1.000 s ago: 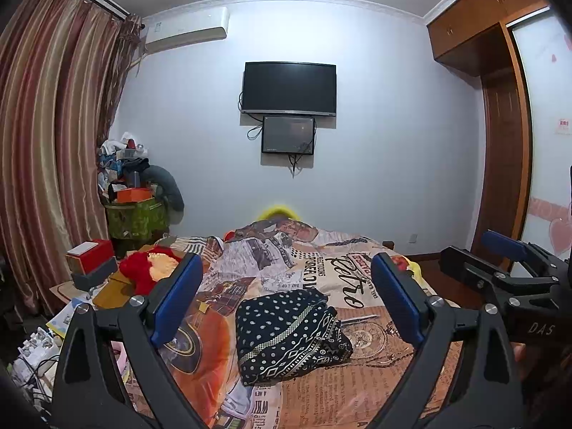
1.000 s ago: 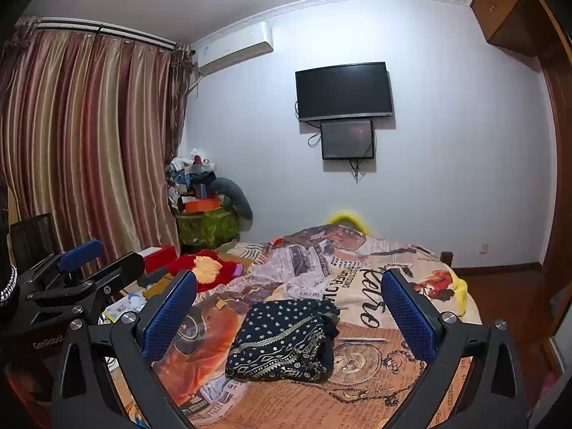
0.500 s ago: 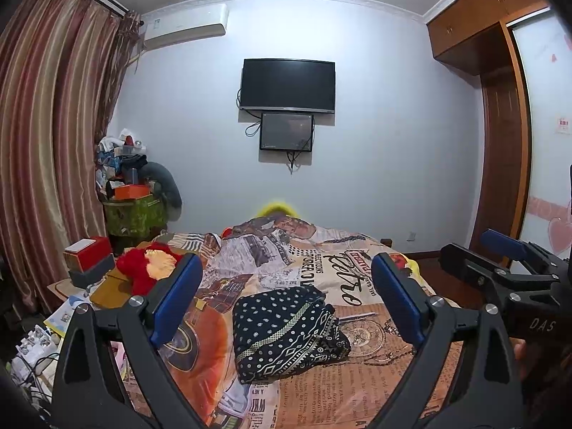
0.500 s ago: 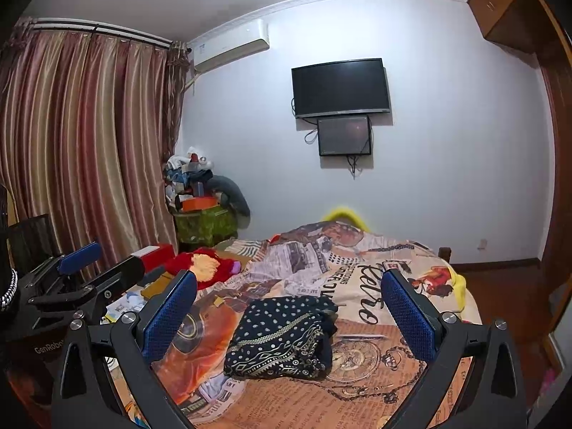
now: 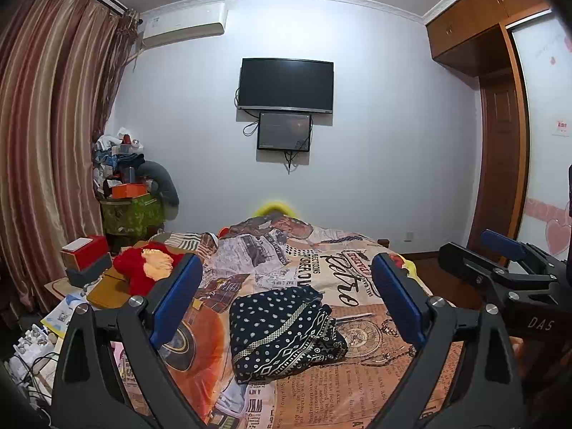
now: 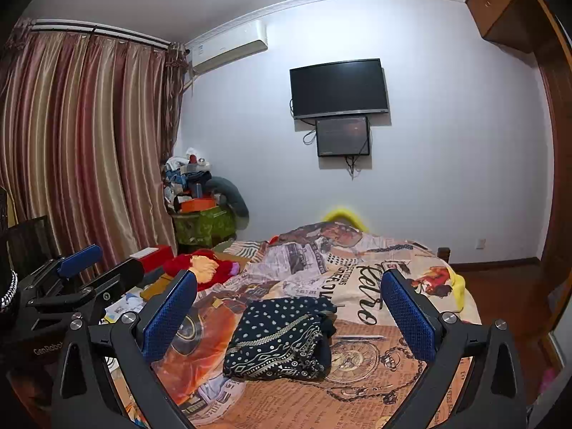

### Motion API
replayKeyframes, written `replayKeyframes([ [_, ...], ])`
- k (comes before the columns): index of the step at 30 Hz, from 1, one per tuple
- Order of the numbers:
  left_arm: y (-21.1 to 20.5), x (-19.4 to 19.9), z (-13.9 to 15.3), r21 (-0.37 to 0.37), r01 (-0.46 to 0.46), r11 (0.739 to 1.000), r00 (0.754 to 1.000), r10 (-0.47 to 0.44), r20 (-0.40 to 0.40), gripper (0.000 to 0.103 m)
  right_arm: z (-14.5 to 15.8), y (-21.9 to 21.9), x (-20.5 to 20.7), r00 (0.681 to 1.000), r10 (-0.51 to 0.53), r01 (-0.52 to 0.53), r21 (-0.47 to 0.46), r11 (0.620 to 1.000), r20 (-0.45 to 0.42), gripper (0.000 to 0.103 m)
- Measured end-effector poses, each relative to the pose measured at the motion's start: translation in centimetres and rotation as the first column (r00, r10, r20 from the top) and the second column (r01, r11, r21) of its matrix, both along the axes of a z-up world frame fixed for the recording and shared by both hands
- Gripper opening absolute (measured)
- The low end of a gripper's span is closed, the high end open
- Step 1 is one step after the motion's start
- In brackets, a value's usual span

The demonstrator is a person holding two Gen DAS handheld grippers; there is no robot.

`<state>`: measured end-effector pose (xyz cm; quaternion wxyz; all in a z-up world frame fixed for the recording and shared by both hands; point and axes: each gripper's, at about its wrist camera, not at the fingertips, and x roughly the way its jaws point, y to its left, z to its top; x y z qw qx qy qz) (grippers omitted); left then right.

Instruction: Fold large clothes

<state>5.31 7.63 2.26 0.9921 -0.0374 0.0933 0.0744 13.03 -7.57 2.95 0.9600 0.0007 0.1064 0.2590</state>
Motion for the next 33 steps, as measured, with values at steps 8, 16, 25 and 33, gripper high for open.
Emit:
replayKeyframes([
  [8, 0.0, 0.13, 0.09, -0.012, 0.028, 1.0, 1.0, -0.028, 0.006, 0.096, 0.02, 0.0, 0.02, 1.0, -0.001, 0.001, 0.002, 1.0, 0.0, 0.103],
  [16, -0.68, 0.27, -0.08, -0.006, 0.045, 0.999, 0.999, -0.045, -0.003, 0.096, 0.67, 0.08, -0.13, 1.0, -0.012, 0.012, 0.009, 1.0, 0.006, 0.103],
  [25, -0.44, 0.44, -0.09, -0.028, 0.056, 0.998, 0.998, -0.057, -0.013, 0.096, 0.71, 0.11, -0.44, 1.0, -0.027, 0.027, 0.019, 0.999, 0.003, 0.103],
  [33, -0.75, 0.79, -0.46, -0.024, 0.067, 0.997, 0.997, -0.068, -0.028, 0.096, 0.68, 0.21, -0.36, 1.0, -0.029, 0.029, 0.022, 0.999, -0.002, 0.103],
])
